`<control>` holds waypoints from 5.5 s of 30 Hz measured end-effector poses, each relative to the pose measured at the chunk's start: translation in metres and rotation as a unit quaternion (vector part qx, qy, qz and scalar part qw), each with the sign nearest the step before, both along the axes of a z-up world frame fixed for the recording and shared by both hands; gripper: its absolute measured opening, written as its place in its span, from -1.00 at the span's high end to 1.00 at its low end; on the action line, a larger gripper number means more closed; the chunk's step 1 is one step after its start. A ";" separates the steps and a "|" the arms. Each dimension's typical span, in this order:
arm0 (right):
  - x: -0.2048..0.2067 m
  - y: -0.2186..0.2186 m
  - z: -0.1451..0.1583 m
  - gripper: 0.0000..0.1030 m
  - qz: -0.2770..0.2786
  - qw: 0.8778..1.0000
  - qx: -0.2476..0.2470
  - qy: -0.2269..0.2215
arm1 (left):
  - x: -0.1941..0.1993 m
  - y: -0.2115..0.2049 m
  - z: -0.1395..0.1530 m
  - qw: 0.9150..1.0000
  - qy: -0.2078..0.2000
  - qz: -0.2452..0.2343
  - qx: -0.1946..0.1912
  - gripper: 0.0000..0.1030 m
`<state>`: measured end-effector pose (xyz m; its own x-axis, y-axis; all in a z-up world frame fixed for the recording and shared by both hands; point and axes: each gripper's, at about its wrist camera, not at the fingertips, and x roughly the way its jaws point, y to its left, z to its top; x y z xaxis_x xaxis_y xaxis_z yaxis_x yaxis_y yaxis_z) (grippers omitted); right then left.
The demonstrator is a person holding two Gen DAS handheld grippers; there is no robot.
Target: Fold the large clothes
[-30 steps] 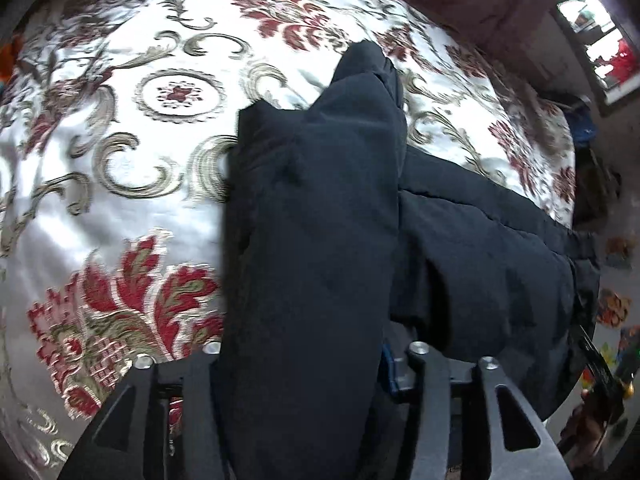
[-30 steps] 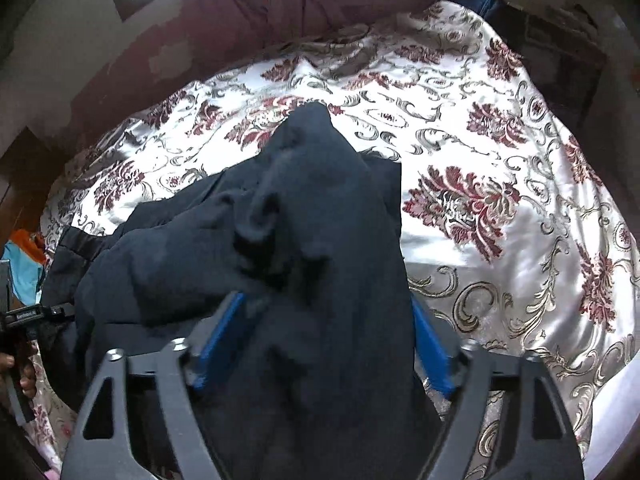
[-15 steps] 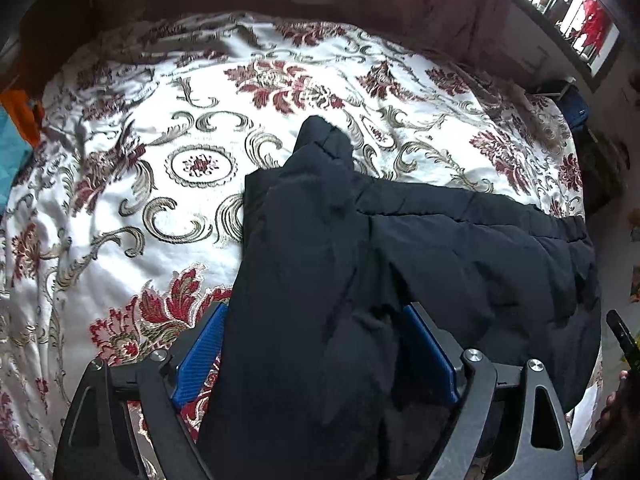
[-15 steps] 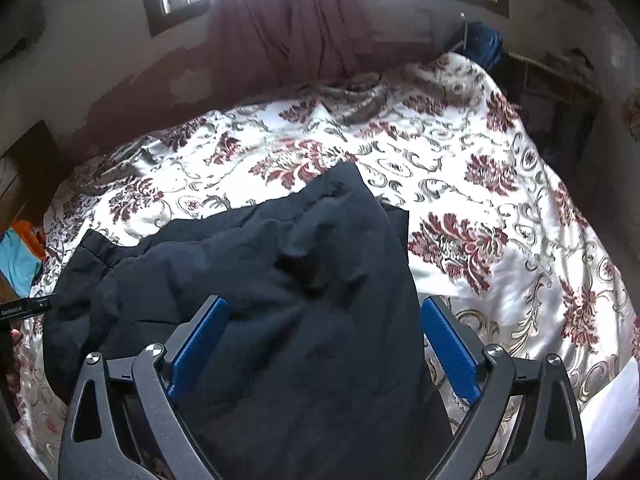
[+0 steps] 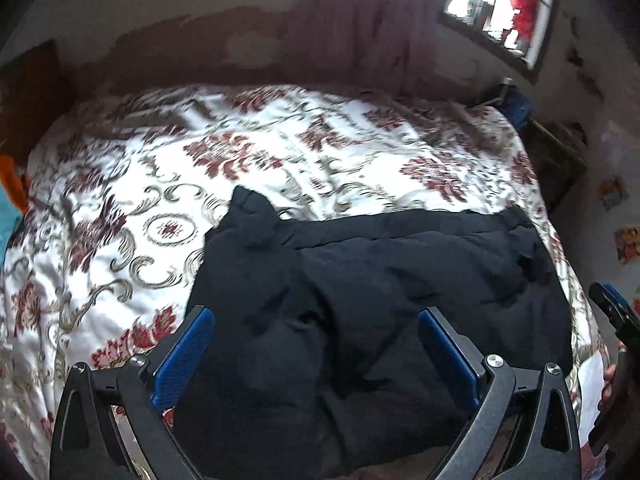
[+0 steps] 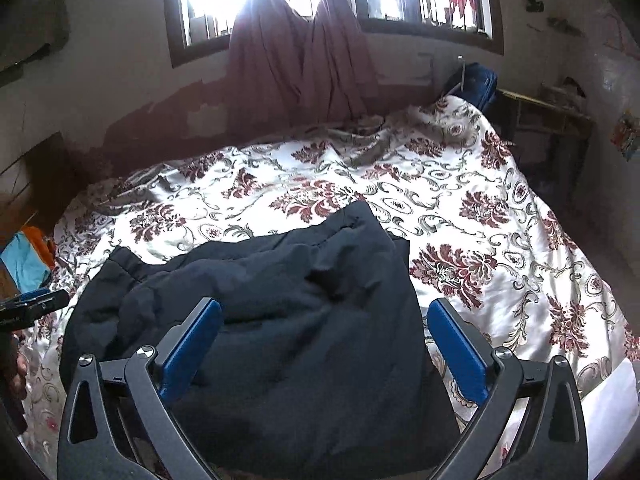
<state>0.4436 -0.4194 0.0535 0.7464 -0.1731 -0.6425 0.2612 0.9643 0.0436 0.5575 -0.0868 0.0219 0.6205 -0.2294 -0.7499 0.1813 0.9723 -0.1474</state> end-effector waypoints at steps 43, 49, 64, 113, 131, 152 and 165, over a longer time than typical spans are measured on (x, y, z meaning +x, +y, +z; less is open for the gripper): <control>-0.154 0.115 0.012 -0.97 0.046 0.988 -0.022 -0.143 | -0.188 0.018 0.027 0.982 -0.187 -0.003 0.000 -0.99; -0.167 0.116 0.000 -0.97 0.054 0.983 -0.020 -0.173 | -0.203 0.017 0.017 0.975 -0.224 0.006 -0.004 -0.99; -0.255 0.121 0.031 -0.97 0.101 0.978 -0.024 -0.179 | -0.308 0.018 0.041 0.963 -0.264 0.054 0.013 -0.99; -0.367 0.117 0.001 -0.97 0.105 0.987 -0.017 -0.119 | -0.454 0.020 -0.007 0.971 -0.217 0.095 0.032 -0.99; -0.368 0.113 -0.003 -0.97 0.095 0.989 -0.011 -0.117 | -0.456 0.015 -0.010 0.973 -0.212 0.087 0.030 -0.99; -0.369 0.113 -0.004 -0.97 0.093 0.989 -0.010 -0.116 | -0.456 0.016 -0.010 0.973 -0.211 0.088 0.030 -0.99; -0.369 0.114 -0.004 -0.97 0.090 0.989 -0.010 -0.115 | -0.458 0.019 -0.013 0.973 -0.209 0.091 0.030 -0.99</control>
